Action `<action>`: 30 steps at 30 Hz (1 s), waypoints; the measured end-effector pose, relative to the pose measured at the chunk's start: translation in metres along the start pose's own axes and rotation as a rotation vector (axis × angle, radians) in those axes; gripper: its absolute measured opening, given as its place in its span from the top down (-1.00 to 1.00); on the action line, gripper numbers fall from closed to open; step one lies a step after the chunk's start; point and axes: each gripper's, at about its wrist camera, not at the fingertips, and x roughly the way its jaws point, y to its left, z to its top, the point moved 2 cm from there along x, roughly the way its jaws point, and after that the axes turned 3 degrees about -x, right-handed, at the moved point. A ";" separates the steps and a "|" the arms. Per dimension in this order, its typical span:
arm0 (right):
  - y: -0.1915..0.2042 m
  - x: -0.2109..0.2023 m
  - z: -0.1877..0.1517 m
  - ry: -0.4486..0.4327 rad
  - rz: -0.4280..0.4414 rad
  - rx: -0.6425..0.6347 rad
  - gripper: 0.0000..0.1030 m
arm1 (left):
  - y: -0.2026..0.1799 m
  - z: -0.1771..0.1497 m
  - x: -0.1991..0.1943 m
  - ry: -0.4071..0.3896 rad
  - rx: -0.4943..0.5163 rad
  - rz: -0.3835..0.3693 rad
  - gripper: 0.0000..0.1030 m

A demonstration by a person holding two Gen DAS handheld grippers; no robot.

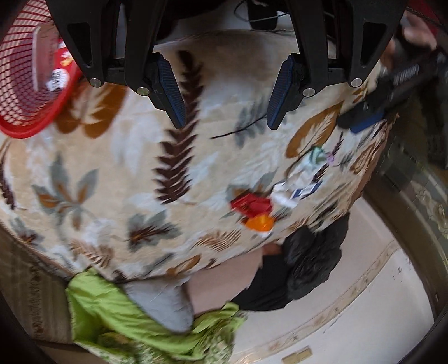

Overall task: Collect trash
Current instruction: 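Move both tools back over the bed, then grasp the white sock with the left tool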

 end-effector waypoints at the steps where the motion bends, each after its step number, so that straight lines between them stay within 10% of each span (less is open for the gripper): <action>1: 0.004 0.002 0.000 0.005 0.006 -0.008 -0.24 | 0.011 0.004 0.002 -0.003 -0.016 0.020 -0.38; 18: 0.000 0.037 0.041 0.024 0.034 -0.026 -0.31 | 0.083 0.069 0.145 0.124 -0.104 0.190 -0.38; 22: 0.007 0.053 0.065 0.003 0.054 -0.059 -0.45 | 0.079 0.065 0.152 0.089 -0.093 0.184 0.38; 30: 0.036 0.132 0.114 0.038 0.079 -0.233 -0.52 | 0.070 0.046 0.104 0.050 -0.155 0.099 0.59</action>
